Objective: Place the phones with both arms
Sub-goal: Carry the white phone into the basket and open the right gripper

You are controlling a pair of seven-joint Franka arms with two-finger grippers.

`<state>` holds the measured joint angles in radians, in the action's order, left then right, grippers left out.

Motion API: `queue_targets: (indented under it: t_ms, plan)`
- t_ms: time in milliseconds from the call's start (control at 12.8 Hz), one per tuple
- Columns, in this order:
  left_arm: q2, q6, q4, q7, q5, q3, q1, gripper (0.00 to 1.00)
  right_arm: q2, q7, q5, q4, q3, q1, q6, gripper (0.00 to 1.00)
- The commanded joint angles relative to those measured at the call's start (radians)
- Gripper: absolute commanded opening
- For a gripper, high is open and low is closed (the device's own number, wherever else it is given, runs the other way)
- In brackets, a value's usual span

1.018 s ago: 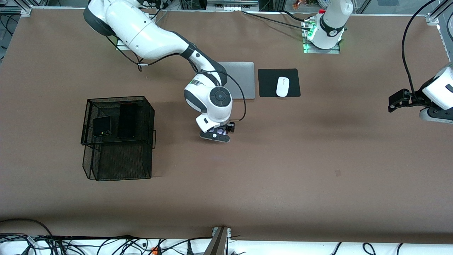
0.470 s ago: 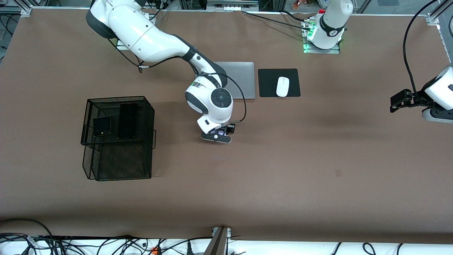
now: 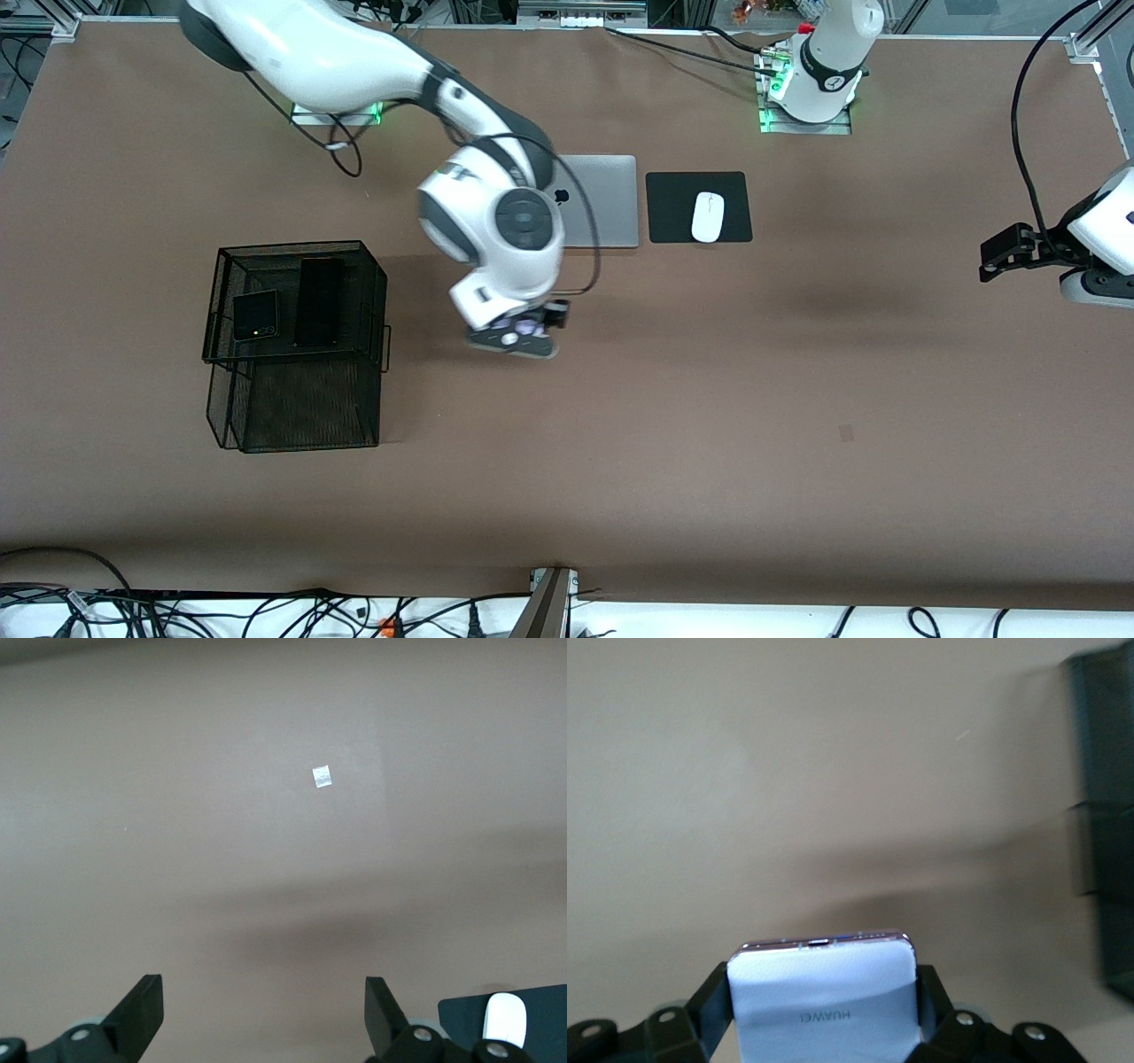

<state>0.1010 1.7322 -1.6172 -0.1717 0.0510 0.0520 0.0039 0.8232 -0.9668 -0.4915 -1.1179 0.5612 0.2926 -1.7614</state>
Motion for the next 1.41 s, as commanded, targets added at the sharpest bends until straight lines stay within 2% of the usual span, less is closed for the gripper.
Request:
queue_targets:
  t_ms: [0,157,391,626,705,1018,1174,1253,1331]
  plan:
    - [0.005,0.0,0.016,-0.012,-0.014,-0.003,0.008,1.0,-0.079,0.233,0.08,-0.013,-0.001,-0.137,0.08,0.13]
    - [0.005,-0.002,0.016,-0.014,-0.014,-0.003,0.01,1.0,-0.111,0.426,0.135,-0.013,-0.079,-0.199,0.102,0.13]
    - [0.005,-0.002,0.016,-0.012,-0.014,-0.003,0.008,1.0,-0.124,0.691,0.235,-0.013,-0.263,-0.224,0.082,0.13]
    - [0.003,-0.002,0.017,-0.009,-0.014,-0.003,0.008,1.0,-0.104,0.925,0.419,-0.02,-0.44,-0.259,-0.041,0.13]
    - [0.003,-0.003,0.017,-0.009,-0.014,-0.003,0.008,1.0,-0.081,0.96,0.448,-0.028,-0.463,-0.262,-0.079,0.13]
    - [0.003,-0.003,0.017,-0.011,-0.014,-0.003,0.01,1.0,-0.052,0.93,0.45,-0.155,-0.468,-0.267,-0.234,0.14]
    - [0.003,-0.003,0.017,-0.011,-0.014,-0.003,0.011,1.0,-0.021,0.878,0.452,-0.157,-0.468,-0.265,-0.268,0.16]
    - [0.003,-0.005,0.017,-0.011,-0.014,-0.003,0.011,1.0,-0.006,0.864,0.452,-0.157,-0.468,-0.265,-0.286,0.36]
    - [0.003,-0.005,0.017,-0.009,-0.014,-0.003,0.011,1.0,0.002,0.853,0.452,-0.157,-0.468,-0.267,-0.3,0.83]
